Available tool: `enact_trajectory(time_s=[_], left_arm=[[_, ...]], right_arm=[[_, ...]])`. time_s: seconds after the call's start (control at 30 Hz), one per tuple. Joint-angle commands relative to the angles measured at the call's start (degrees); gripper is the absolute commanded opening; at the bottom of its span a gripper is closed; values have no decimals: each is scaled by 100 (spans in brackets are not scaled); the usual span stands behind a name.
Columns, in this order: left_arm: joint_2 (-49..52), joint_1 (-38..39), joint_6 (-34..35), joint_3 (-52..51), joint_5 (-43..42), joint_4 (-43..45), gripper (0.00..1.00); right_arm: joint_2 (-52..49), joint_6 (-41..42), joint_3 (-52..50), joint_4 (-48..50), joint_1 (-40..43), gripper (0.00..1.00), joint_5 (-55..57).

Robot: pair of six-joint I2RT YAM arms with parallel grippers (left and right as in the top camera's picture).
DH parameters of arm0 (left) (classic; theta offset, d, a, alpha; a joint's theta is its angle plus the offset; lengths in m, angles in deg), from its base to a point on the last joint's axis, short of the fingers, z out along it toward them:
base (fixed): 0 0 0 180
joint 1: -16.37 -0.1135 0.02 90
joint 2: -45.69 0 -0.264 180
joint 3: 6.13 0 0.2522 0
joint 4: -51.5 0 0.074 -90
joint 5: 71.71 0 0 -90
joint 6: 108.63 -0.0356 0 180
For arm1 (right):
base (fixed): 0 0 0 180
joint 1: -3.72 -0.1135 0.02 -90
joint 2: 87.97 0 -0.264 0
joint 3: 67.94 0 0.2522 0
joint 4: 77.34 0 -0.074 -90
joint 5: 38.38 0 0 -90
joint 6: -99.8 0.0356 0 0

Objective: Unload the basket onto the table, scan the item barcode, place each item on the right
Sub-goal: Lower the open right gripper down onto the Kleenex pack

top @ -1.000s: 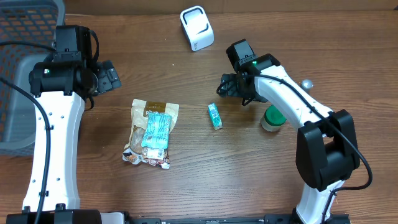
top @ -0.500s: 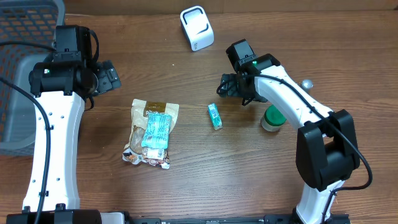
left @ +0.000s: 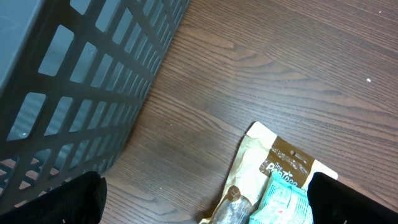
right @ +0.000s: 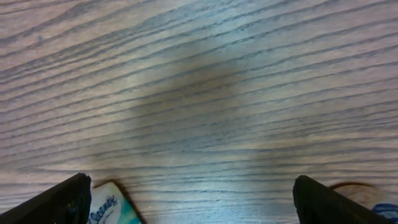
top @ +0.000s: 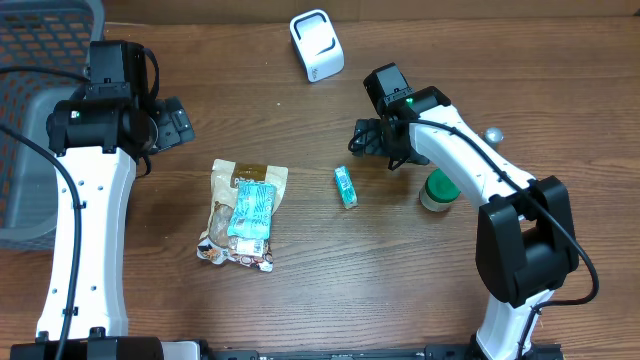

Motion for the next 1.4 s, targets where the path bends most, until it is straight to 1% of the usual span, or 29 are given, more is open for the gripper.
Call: enact_trajectory(time_s=[0.0,0.03,0.07,0.1,0.17,0.2,0.23,0.27,0.47,0.73,0.97,1.27,1.37], left_arm=[[-28,-11,-70,52,76,20,100],[-28,-11,-70,52,76,20,100],[-28,-11,-70,52,76,20,99],[-28,-11,-70,52,76,20,100],[-28,-11,-70,52,76,20,99],[-28,-11,-70,52,76,20,100],[-28,-11,-70,52,76,20,100],[-28,-11,-70,52,76,20,100],[-28,-11,-70,52,76,20,99],[-28,-11,-70,52,76,20,100],[-28,-11,-70,52,76,20,100],[-28,-11,-70,52,76,20,100],[-28,-11,-70,52,76,20,100]], right_arm=[[144,31,120,0,-4,100,-201],[144,-24,120,-103,-4,98,-306],[144,-24,120,-175,-4,86,-337],[144,-24,120,-256,-4,66,-348],[144,-22,118,-415,-4,30,-369],[142,2,107,-485,-7,21,-417],[142,22,79,-520,-7,9,-479],[144,20,20,-529,-17,4,-588],[142,20,-505,-389,-157,6,-763],[142,20,-1174,422,-245,6,-1331],[142,17,-1388,800,-264,6,-2194],[142,22,-1543,874,-297,7,-2358],[142,22,-1543,892,-356,9,-2358]])
